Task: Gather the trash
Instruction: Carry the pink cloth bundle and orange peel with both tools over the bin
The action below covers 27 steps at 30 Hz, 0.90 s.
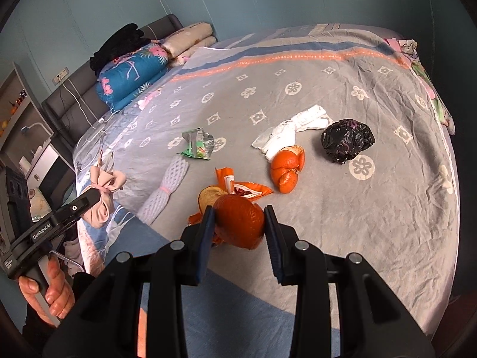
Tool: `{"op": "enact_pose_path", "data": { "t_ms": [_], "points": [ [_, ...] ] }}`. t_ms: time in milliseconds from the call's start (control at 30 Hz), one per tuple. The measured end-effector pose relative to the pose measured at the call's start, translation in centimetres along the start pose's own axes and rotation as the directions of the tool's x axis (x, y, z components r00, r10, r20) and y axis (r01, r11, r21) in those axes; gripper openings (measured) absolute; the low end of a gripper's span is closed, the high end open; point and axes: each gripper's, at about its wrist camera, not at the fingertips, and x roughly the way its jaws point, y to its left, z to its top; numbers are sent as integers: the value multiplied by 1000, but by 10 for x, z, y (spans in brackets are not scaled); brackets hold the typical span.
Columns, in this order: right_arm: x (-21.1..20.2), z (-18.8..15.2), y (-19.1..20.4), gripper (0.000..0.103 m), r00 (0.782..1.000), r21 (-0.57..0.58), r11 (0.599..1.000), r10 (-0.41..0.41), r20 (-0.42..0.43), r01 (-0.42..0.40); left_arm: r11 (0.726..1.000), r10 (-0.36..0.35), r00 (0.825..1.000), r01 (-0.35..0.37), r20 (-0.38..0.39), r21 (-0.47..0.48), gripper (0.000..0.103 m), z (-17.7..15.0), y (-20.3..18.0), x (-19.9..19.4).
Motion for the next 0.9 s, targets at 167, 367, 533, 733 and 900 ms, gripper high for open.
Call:
{"op": "enact_pose_path", "data": {
  "t_ms": [167,367,533,733,900],
  "points": [
    [-12,-4,1,32,1000,11,1000,19,16,-19,1000,-4,1000,4,29,-8,20,2,2,-23],
    [-30,-10,2,32,999,28,999,33,35,-34,1000,15,997,-17,71,24,20,7,0,-59],
    [-58,-12,4,32,996,31,999,40,81,-42,998,22,994,-28,111,48,20,13,-8,-86],
    [-97,-8,2,32,989,32,999,30,147,-35,993,4,988,-21,152,113,20,24,-33,-114],
    [-147,-5,-1,32,975,25,1000,9,224,-15,989,-18,984,-9,178,145,20,30,-59,-130]
  ]
}}
